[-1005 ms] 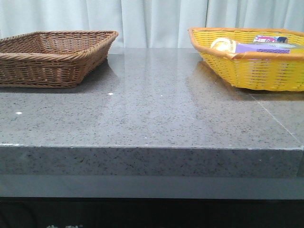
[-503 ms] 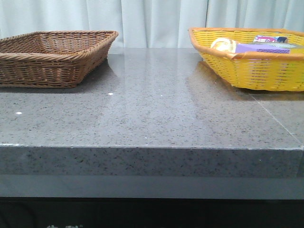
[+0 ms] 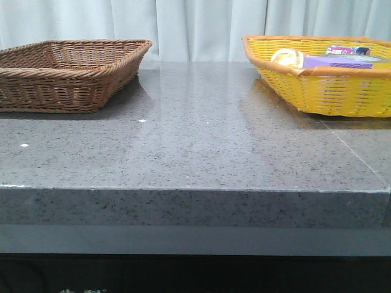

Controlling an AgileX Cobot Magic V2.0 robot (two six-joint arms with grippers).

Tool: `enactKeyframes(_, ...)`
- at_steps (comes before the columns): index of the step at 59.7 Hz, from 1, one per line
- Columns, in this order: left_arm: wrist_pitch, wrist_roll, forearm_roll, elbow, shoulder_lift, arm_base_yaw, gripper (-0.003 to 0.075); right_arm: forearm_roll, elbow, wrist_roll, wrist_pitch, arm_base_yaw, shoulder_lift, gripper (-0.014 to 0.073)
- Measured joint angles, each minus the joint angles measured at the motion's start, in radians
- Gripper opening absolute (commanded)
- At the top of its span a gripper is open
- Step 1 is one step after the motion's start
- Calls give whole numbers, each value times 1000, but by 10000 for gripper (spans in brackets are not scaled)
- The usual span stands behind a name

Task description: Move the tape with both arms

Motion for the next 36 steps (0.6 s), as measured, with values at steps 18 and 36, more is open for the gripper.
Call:
enactKeyframes(18, -69, 0, -4, 0, 0, 0, -20, 30, -45, 0, 5, 0, 0, -68)
enactKeyframes(36, 154, 0, -11, -277, 30, 0, -20, 19, -342, 0, 204, 0, 26, -68)
